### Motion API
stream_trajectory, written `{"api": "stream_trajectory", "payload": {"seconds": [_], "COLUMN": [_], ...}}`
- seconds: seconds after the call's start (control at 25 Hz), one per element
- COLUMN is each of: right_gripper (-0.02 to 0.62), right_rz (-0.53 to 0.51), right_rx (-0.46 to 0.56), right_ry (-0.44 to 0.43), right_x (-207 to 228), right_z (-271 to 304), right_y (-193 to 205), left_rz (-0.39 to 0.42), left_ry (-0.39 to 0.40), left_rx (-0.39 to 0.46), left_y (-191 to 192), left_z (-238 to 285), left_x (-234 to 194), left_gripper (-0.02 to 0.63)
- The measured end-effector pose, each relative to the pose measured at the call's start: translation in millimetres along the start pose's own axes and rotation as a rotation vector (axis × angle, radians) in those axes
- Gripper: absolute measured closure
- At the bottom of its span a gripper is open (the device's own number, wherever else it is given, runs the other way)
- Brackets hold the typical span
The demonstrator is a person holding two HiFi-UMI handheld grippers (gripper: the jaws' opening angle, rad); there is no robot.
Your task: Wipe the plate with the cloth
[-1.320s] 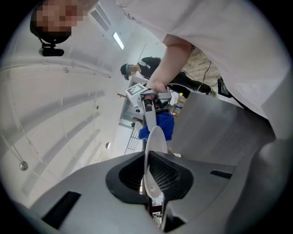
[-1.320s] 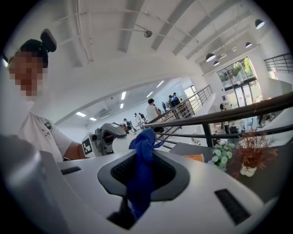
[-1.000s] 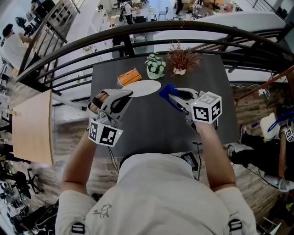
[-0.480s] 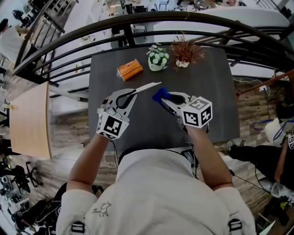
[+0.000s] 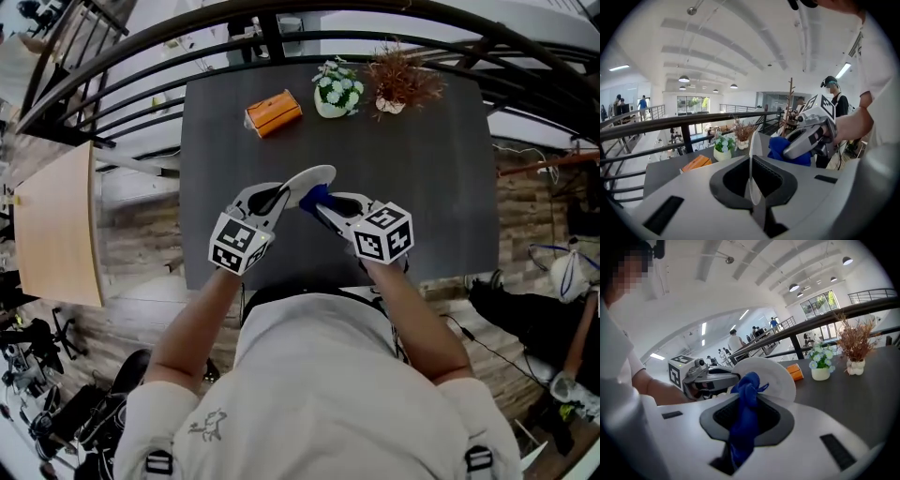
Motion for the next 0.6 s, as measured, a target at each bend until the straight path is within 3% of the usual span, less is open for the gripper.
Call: {"api": "stream_trajectory", "payload": {"seconds": [0.2,0.48,0.6], "right_gripper": [0.525,0.525,0.525], "right_rz": [0.028,0.081,0.101], "right_rx": [-0.058,-0.131,-0.161], "right_ry": [0.011,0.032,0.042], "right_x": [0,4,5], "right_z": [26,68,80], "right_y": [24,56,70], "left_rz": [-0.174,-0.562,-0.683], "left_ry": [0.027,0.078,0.076], "left_rx": [-0.024,-0.015,-0.021], "left_y": [40,111,140], "left_z": [8,13,13], "left_x": [-9,-35,-44], "left_gripper": [0.588,0.588,0.588]}}
Point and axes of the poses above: the fingertips, and each gripper's own axes: z forward along the fingers, x to its right, y out of its underside, the point moved 8 cm from there along -z, backward along the fingers, and after that the axes turned 8 degrees about y, right-handed, at the moved point
